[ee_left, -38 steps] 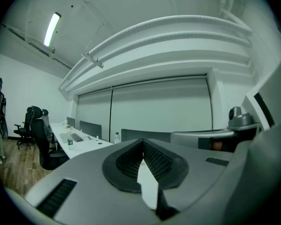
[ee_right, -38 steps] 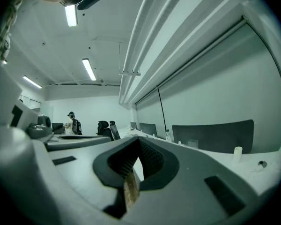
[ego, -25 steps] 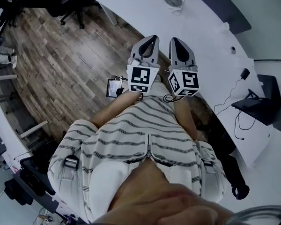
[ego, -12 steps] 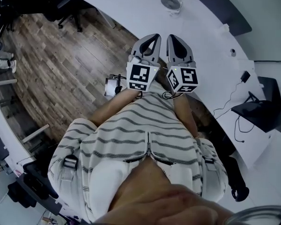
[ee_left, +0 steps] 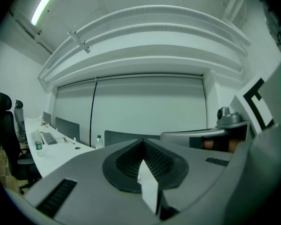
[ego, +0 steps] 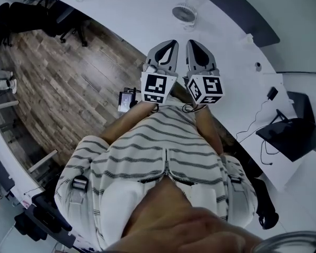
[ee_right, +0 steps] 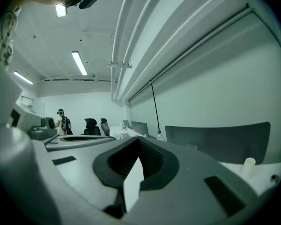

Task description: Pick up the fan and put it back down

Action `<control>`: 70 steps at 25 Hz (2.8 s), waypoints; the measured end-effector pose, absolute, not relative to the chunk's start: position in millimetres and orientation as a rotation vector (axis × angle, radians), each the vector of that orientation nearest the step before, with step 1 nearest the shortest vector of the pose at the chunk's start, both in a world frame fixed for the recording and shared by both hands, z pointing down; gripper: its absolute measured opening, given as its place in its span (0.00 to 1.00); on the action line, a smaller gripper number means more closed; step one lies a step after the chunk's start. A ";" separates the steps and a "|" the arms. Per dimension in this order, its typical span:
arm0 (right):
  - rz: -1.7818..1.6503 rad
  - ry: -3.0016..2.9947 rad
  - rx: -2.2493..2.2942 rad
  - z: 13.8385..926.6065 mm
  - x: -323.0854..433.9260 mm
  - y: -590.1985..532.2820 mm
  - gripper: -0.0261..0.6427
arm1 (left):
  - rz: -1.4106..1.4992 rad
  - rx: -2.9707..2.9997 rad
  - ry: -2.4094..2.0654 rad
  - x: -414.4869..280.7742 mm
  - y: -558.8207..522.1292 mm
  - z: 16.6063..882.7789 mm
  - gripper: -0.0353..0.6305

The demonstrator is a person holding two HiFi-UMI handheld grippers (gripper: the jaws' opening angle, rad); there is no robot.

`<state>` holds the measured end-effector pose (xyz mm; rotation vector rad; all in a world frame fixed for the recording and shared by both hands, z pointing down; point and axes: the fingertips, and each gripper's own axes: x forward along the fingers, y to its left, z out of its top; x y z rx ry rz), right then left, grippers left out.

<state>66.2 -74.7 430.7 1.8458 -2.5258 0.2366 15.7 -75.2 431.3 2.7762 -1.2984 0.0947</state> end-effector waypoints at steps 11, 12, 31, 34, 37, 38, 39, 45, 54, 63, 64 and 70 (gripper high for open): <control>0.223 -2.510 1.891 421.2 103.6 -144.7 0.06 | 0.090 2.773 -1.295 48.0 -148.4 421.8 0.06; 0.226 -2.513 1.889 421.3 106.0 -148.2 0.06 | 0.093 2.769 -1.296 50.6 -153.4 422.3 0.06; 0.281 -2.449 1.907 428.8 111.3 -198.7 0.06 | 0.130 2.803 -1.198 53.1 -206.4 419.9 0.06; 0.269 -2.426 1.901 431.3 111.1 -209.4 0.06 | 0.124 2.803 -1.175 49.5 -213.5 421.3 0.06; 0.274 -2.401 1.855 442.6 111.9 -219.0 0.06 | 0.117 2.807 -1.167 45.4 -219.1 422.4 0.06; 0.278 -2.397 1.831 447.0 112.0 -222.2 0.06 | 0.116 2.809 -1.165 44.3 -221.1 422.5 0.06; 0.284 -2.395 1.805 451.4 112.1 -225.3 0.06 | 0.114 2.811 -1.162 43.5 -222.8 422.4 0.06; 0.280 -2.335 1.661 480.7 120.1 -238.2 0.06 | 0.121 2.817 -1.137 41.1 -225.9 427.3 0.06; 0.239 -2.229 1.502 515.9 136.2 -250.2 0.08 | 0.123 2.813 -1.129 36.3 -230.8 430.5 0.06; 0.216 -2.208 1.192 558.9 141.8 -260.3 0.24 | 0.134 2.822 -1.120 39.9 -228.9 431.5 0.06; 0.203 -2.209 1.150 563.1 141.3 -262.0 0.25 | 0.136 2.822 -1.120 39.7 -228.8 431.7 0.06; 0.143 -2.194 0.895 594.9 141.4 -274.3 0.31 | 0.144 2.822 -1.131 35.9 -229.4 433.1 0.06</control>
